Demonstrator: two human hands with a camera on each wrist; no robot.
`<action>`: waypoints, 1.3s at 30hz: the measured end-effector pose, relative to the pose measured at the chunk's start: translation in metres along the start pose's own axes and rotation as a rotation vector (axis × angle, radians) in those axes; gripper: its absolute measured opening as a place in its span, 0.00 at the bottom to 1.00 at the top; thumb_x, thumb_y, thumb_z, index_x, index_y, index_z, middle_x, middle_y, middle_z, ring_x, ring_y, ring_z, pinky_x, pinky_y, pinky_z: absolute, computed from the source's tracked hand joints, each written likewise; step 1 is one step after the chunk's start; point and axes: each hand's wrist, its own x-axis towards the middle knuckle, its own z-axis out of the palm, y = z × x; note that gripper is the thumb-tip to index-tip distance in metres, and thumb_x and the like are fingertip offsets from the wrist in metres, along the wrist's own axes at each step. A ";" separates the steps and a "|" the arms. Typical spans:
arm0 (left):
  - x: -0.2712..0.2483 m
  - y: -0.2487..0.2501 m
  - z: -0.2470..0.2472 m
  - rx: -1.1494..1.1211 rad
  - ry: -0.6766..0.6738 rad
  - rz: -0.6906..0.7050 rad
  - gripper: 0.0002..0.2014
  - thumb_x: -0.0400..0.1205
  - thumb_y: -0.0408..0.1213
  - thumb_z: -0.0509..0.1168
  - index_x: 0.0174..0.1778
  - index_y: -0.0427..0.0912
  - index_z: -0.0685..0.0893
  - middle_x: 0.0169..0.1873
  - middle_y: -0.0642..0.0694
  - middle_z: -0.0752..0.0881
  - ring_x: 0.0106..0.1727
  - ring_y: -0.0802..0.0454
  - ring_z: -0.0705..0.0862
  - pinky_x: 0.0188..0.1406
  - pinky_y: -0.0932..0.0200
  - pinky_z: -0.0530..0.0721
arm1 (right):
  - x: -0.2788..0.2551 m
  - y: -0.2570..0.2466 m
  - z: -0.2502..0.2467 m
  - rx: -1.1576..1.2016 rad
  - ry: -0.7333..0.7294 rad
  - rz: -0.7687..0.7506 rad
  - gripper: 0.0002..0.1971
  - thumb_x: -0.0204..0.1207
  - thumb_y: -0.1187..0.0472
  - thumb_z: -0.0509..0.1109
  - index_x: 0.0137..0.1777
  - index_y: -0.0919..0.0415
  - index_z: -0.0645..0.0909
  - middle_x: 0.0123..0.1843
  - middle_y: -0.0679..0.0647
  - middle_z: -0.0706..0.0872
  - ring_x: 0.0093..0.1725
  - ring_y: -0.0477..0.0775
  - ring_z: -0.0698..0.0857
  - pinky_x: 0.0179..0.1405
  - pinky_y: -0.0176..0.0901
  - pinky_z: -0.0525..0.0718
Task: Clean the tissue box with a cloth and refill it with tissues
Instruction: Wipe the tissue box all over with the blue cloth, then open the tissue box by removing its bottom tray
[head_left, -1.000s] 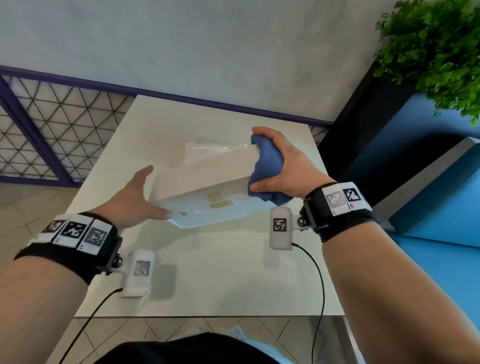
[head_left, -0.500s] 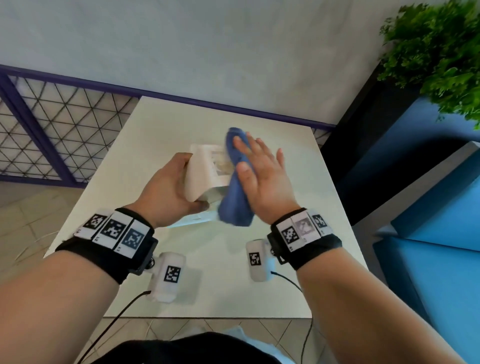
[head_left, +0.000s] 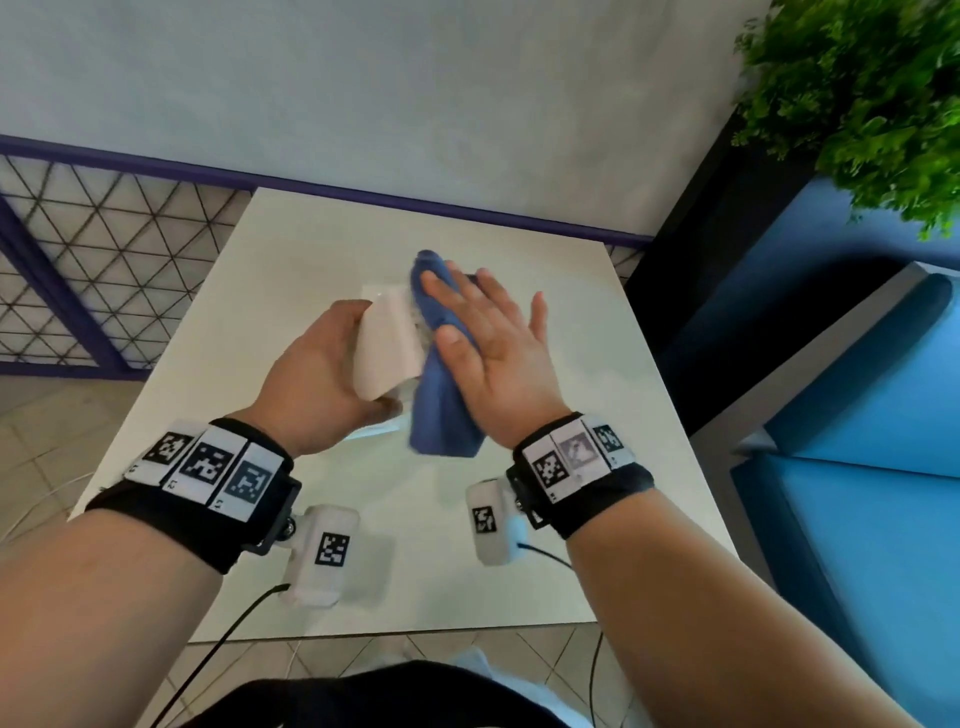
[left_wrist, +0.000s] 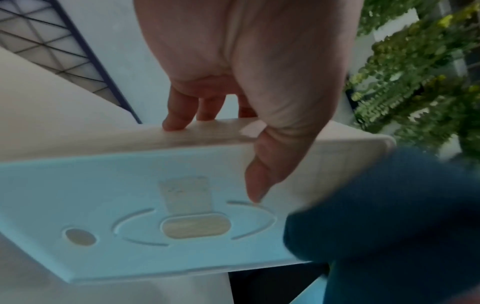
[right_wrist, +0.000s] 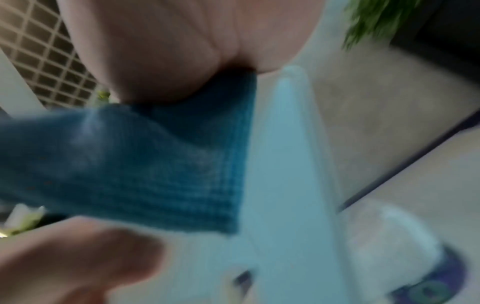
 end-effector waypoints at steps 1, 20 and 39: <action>-0.001 -0.002 0.001 0.009 0.003 -0.004 0.40 0.61 0.36 0.82 0.67 0.48 0.71 0.50 0.56 0.80 0.49 0.51 0.79 0.43 0.57 0.75 | 0.000 0.012 -0.002 0.055 0.007 0.057 0.26 0.80 0.41 0.45 0.80 0.36 0.60 0.83 0.38 0.62 0.84 0.47 0.58 0.83 0.61 0.50; -0.013 -0.035 0.067 0.769 -0.010 0.312 0.34 0.58 0.41 0.74 0.63 0.44 0.77 0.50 0.42 0.80 0.47 0.38 0.79 0.48 0.45 0.71 | -0.063 0.143 0.017 0.134 -0.350 0.533 0.15 0.78 0.63 0.70 0.64 0.60 0.85 0.77 0.52 0.74 0.76 0.53 0.74 0.69 0.30 0.64; -0.037 -0.087 0.134 0.788 -0.091 0.487 0.32 0.68 0.36 0.62 0.72 0.46 0.70 0.68 0.44 0.69 0.68 0.39 0.70 0.59 0.38 0.65 | -0.094 0.178 0.054 -0.387 -0.911 0.744 0.43 0.80 0.69 0.60 0.84 0.51 0.36 0.86 0.52 0.34 0.85 0.68 0.46 0.79 0.60 0.65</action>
